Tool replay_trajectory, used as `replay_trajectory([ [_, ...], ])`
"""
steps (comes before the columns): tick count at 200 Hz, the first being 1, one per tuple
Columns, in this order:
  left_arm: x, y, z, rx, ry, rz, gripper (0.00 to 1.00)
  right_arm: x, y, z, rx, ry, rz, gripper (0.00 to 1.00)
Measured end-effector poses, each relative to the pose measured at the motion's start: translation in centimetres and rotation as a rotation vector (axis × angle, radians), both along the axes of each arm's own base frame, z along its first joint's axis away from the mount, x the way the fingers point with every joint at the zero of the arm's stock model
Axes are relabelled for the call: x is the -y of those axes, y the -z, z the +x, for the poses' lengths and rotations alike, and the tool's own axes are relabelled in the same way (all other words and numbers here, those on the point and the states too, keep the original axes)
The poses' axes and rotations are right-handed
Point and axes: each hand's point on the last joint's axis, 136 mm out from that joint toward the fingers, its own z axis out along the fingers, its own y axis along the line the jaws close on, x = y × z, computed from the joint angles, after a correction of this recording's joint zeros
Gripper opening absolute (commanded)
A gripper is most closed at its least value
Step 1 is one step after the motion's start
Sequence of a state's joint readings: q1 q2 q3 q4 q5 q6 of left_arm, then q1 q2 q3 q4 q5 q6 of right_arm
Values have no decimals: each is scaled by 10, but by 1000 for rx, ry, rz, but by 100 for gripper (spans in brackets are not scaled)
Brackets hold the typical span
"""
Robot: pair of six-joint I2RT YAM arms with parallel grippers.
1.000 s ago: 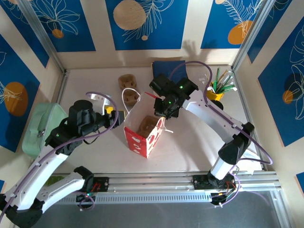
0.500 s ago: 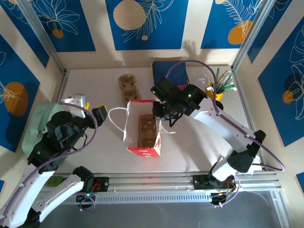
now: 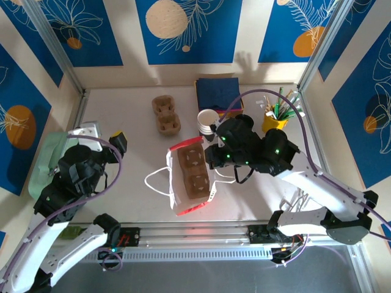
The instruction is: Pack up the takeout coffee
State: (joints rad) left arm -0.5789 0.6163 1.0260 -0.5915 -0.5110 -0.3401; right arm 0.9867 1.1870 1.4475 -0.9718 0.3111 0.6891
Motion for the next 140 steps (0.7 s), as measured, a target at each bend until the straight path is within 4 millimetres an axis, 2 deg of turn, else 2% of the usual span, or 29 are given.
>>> replay_trajectory([
  [61, 4, 8, 6, -28, -3, 5, 73, -2, -10, -6, 71, -47, 59, 3],
  [140, 4, 10, 7, -33, -7, -8, 73, -3, -3, -1, 33, -23, 63, 3],
])
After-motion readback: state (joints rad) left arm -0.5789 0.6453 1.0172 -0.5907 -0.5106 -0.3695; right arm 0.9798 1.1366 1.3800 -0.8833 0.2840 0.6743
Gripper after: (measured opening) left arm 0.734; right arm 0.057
